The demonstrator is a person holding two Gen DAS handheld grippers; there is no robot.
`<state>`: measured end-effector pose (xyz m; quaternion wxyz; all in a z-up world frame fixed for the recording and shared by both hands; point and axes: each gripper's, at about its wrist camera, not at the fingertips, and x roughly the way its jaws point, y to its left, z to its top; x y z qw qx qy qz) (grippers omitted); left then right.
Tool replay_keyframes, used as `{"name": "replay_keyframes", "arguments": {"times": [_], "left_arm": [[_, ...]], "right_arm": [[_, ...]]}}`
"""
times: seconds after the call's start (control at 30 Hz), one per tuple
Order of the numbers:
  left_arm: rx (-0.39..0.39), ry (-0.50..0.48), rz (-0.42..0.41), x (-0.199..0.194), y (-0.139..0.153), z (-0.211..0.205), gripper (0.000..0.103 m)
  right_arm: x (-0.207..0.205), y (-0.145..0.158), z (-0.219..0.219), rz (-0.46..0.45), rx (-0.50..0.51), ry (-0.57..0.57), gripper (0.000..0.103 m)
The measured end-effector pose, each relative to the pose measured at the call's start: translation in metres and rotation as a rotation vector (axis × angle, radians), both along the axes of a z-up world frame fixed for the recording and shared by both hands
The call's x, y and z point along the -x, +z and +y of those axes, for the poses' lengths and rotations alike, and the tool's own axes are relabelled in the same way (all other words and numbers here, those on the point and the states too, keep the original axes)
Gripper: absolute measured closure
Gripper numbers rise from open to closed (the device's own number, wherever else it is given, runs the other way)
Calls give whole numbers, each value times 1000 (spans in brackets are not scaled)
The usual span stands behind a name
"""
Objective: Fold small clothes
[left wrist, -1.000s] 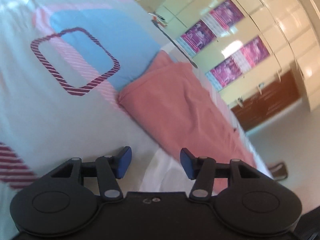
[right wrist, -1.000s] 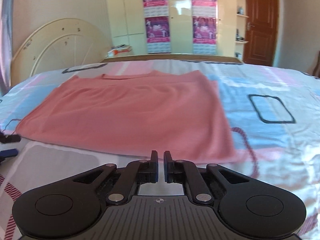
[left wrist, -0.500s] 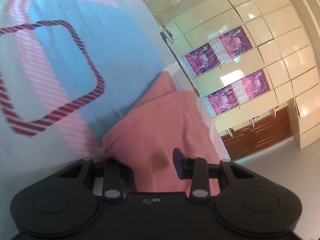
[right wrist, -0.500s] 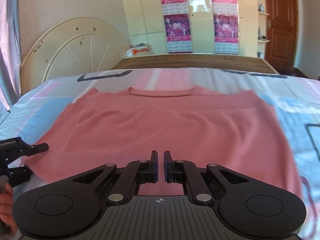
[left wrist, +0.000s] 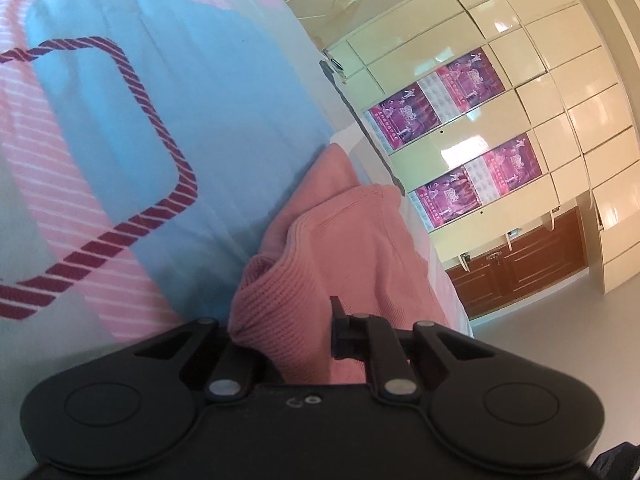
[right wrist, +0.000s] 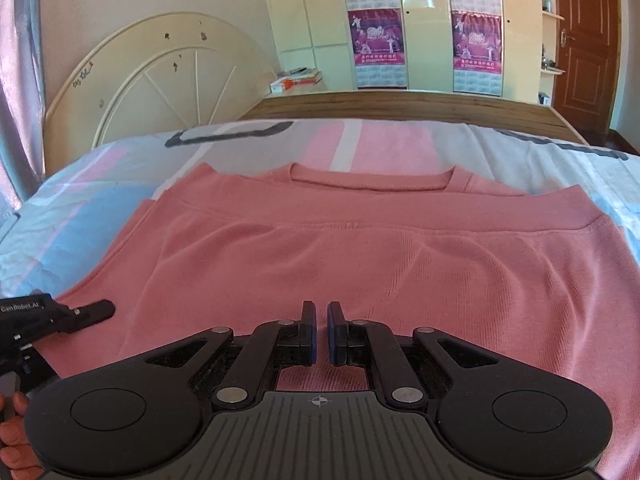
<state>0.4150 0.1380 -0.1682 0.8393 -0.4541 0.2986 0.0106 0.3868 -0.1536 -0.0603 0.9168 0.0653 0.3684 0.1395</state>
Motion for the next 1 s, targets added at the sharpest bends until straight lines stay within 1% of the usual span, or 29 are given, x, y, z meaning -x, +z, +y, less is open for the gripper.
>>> {"name": "replay_keyframes", "arguments": {"times": [0.07, 0.1, 0.2, 0.3, 0.37, 0.4, 0.5, 0.6, 0.67, 0.7, 0.8, 0.93, 0.97, 1.0], "left_arm": [[-2, 2, -4, 3, -1, -1, 90], [0, 3, -4, 4, -1, -1, 90], [23, 7, 3, 0, -2, 2, 90], [47, 4, 2, 1, -3, 6, 90], [44, 5, 0, 1, -3, 6, 93], [36, 6, 0, 1, -2, 7, 93], [13, 14, -2, 5, 1, 6, 94], [18, 29, 4, 5, -1, 5, 94], [-2, 36, 8, 5, 4, 3, 94], [-17, 37, 6, 6, 8, 1, 94], [-90, 24, -15, 4, 27, -10, 94], [-202, -36, -54, -5, 62, -35, 95], [-228, -63, -73, -6, 71, -45, 95], [-264, -91, -94, -8, 83, -57, 95]], "right_arm": [[-4, -8, 1, 43, 22, -2, 96], [-3, -11, 0, 48, 23, 0, 97], [-1, -10, 1, 38, 36, 1, 96], [3, 1, -4, -22, 1, -14, 96], [-5, -12, -3, 52, 16, 1, 97], [-5, -17, -3, 50, 10, 11, 97], [-6, -17, -4, 47, 6, 15, 97], [-7, -19, -8, 48, -9, 15, 98], [-6, -20, -9, 41, -15, 24, 100], [-6, -20, -12, 40, -21, 26, 103], [-9, -23, -22, 50, -69, 26, 103], [-15, -21, -34, 69, -136, 41, 103], [-13, -17, -43, 67, -174, 29, 103], [-7, -12, -56, 42, -207, -5, 103]]}}
